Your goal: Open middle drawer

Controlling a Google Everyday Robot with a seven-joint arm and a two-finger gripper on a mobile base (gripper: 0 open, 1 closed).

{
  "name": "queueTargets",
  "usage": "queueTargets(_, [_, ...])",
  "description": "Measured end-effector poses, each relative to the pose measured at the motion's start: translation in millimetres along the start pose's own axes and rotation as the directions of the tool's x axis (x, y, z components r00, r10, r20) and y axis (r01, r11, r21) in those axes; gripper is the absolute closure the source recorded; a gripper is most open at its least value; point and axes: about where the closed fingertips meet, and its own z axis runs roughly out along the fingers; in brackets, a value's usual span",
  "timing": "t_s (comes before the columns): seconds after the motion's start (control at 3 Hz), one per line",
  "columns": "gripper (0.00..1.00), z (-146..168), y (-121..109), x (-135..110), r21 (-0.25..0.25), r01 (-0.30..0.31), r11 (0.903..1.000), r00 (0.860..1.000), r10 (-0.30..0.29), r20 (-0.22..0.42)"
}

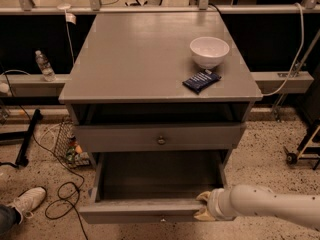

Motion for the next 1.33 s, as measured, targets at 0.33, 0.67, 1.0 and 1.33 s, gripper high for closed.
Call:
queueTargets(0.33, [0.82,0.0,1.1,-1.7,0.001,-0.002,1.0,1.0,0.002,0.0])
queueTargets(0.67, [0.58,-0.7,1.0,-2.1,0.001,-0.001,1.0,1.0,0.001,0.0])
queueTargets(1.0, [0.35,0.2,1.9,-2.5,-0.002,-0.001,1.0,1.0,0.001,0.001])
queueTargets(1.33, [0.12,0.1,1.9,-2.6,-0.002,-0.001,1.0,1.0,0.001,0.001])
